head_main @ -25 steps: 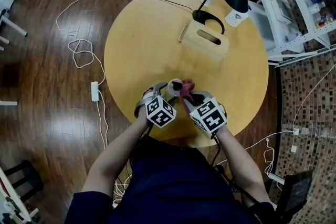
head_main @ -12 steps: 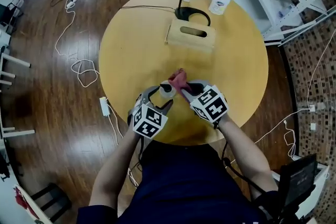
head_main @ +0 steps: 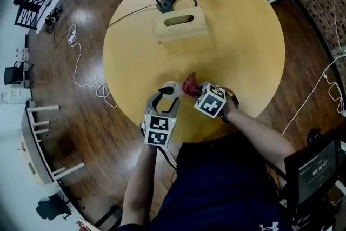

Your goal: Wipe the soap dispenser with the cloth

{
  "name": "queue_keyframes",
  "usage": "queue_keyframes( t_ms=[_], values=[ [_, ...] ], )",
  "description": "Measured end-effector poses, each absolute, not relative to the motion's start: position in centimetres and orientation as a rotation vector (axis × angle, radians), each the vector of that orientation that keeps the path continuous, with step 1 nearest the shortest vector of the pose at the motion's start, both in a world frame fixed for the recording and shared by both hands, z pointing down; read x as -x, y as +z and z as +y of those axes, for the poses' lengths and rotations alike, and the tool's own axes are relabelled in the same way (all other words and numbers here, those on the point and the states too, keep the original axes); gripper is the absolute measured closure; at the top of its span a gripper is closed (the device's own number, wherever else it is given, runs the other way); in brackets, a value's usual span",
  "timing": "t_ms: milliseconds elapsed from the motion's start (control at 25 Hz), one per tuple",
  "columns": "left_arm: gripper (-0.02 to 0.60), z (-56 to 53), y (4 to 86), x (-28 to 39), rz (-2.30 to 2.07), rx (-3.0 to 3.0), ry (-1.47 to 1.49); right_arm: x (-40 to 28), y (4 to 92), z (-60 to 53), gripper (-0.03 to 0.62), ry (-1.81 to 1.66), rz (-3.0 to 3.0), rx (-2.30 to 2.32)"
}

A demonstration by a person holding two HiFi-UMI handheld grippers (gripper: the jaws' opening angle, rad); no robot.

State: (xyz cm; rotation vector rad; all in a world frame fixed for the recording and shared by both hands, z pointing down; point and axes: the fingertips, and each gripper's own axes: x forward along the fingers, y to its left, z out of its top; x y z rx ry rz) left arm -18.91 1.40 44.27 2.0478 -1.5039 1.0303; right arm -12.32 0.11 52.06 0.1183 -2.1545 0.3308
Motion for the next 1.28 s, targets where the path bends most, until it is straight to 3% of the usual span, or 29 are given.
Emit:
queue_keyframes(
  t_ms=[320, 560, 720, 1000, 1280],
  values=[
    [0.347, 1.6, 42.0, 19.9, -1.54, -1.959, 1.047, 16.8, 41.7, -0.8, 0.526, 0.308, -2.525, -0.152],
    [0.347, 2.2, 37.9, 21.0, -1.638, -1.91, 1.069, 17.2, 42.9, -1.0, 0.526, 0.46, -2.491, -0.177],
    [0.339, 2.3, 40.4, 19.8, -1.586, -1.787, 1.033, 17.0, 42.7, -2.9, 0.526, 0.486, -2.493, -0.244],
    [0.362, 0.7, 43.5, 19.0, -1.631, -1.715, 0.99, 18.4, 42.8, -2.1, 0.526, 0.27, -2.435, -0.127],
    [0.342, 0.2, 44.3, 18.3, -1.565, -1.834, 1.126, 18.2, 42.0, -2.1, 0.526, 0.243, -2.463, -0.061]
  ],
)
